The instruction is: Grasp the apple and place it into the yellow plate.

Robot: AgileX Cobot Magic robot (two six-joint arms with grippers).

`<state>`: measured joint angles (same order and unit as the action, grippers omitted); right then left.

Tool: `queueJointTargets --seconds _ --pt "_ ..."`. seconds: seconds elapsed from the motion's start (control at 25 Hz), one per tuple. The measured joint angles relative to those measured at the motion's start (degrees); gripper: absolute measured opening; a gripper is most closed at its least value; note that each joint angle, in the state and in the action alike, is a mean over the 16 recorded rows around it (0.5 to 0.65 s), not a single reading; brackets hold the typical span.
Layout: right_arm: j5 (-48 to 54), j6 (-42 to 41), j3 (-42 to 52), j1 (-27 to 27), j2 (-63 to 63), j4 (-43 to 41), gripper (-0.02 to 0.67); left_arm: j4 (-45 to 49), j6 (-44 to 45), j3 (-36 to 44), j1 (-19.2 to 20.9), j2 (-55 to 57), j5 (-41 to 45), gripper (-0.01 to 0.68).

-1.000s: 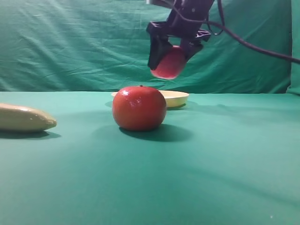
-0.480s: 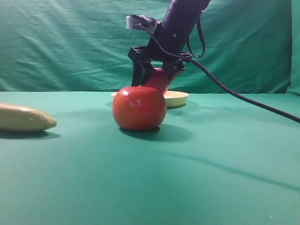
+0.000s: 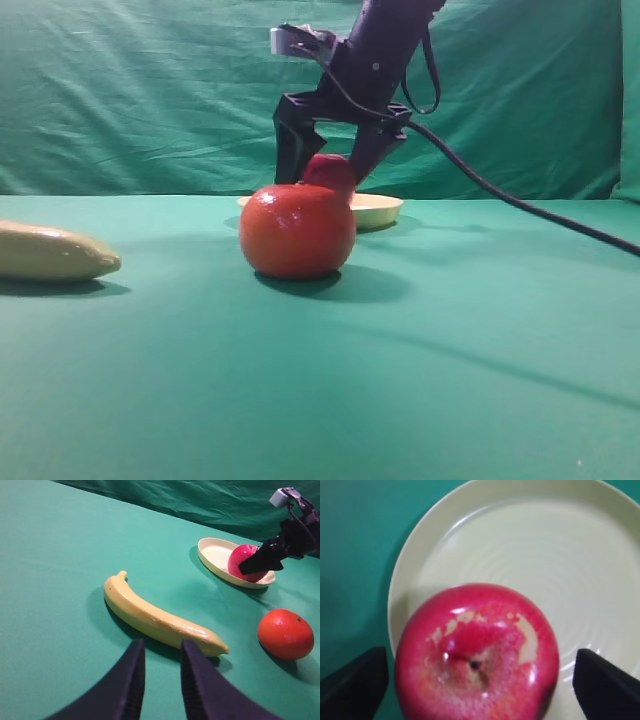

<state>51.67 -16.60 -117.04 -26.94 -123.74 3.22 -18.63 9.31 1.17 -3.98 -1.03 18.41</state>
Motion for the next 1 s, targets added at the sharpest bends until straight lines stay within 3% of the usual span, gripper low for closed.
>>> queueJointTargets --seconds 0.4,0.56,0.72,1.0 --pt "12.2 8.0 -0.4 0.0 10.6 -2.9 0.156 0.0 0.0 0.0 0.0 0.0 0.0 0.157" --pt "16.4 10.9 0.7 0.0 14.6 -3.2 0.039 0.0 0.0 0.0 0.0 0.0 0.0 0.157" --pt "18.7 13.4 4.2 0.0 19.7 -3.2 0.002 0.0 0.0 0.0 0.0 0.0 0.0 0.157" --pt "16.7 16.0 17.2 0.0 32.1 -3.2 0.0 0.0 0.0 0.0 0.0 0.0 0.0 0.157"
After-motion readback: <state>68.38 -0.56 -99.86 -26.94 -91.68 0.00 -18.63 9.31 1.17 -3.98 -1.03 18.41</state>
